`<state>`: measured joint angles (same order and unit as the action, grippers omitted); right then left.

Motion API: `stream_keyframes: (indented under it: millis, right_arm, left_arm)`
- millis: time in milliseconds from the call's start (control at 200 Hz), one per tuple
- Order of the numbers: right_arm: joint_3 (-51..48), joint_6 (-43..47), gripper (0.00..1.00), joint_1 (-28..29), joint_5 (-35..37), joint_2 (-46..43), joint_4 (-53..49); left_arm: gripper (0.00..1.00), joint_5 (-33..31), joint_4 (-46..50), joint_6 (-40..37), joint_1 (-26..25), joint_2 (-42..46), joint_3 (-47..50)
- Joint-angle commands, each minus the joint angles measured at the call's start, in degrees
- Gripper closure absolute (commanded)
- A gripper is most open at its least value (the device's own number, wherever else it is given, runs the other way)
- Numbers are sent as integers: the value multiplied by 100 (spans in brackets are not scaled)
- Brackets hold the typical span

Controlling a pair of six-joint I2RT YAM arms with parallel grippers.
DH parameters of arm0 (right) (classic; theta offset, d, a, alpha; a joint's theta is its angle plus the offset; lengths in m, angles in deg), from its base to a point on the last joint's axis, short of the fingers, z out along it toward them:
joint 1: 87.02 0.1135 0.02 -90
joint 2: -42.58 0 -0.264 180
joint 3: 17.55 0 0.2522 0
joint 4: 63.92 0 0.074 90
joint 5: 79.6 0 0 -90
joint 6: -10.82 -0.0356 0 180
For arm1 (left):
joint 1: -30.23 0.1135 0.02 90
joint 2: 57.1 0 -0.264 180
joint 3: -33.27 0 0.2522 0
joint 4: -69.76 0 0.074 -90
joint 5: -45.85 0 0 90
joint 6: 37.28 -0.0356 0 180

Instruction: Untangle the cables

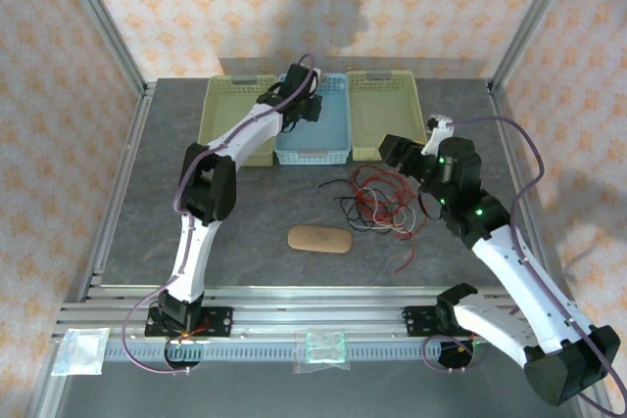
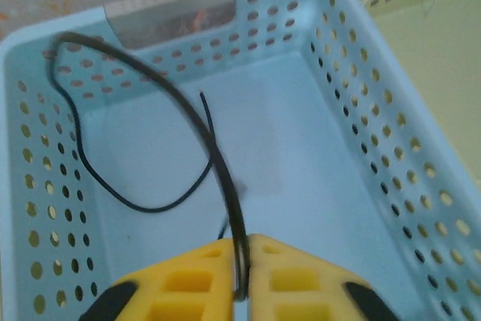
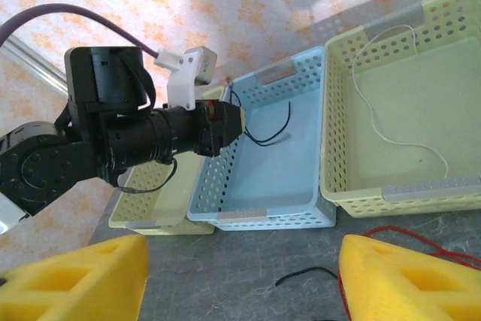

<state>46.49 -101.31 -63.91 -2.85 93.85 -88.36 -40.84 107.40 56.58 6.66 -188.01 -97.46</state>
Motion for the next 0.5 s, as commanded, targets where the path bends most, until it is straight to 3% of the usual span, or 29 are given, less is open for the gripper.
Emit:
stream_keyframes:
  millis: [0,85,155,386,496]
  right_arm:
    - [-89,-230,28,18,464,-29,-138]
    - [-25,-304,18,22,712,4,-387]
    - [17,-323,0,22,783,41,-575]
    - [43,-478,0,19,854,327,-977]
    - [33,-680,0,18,881,404,-979]
  left_arm:
    - [71,202,190,208,28,-17,-254]
    - [53,297,189,337,15,83,-344]
    - [34,433,156,340,-36,260,-315]
    - [2,387,117,411,-364,1034,27]
    - [0,271,-101,616,-566,1591,633]
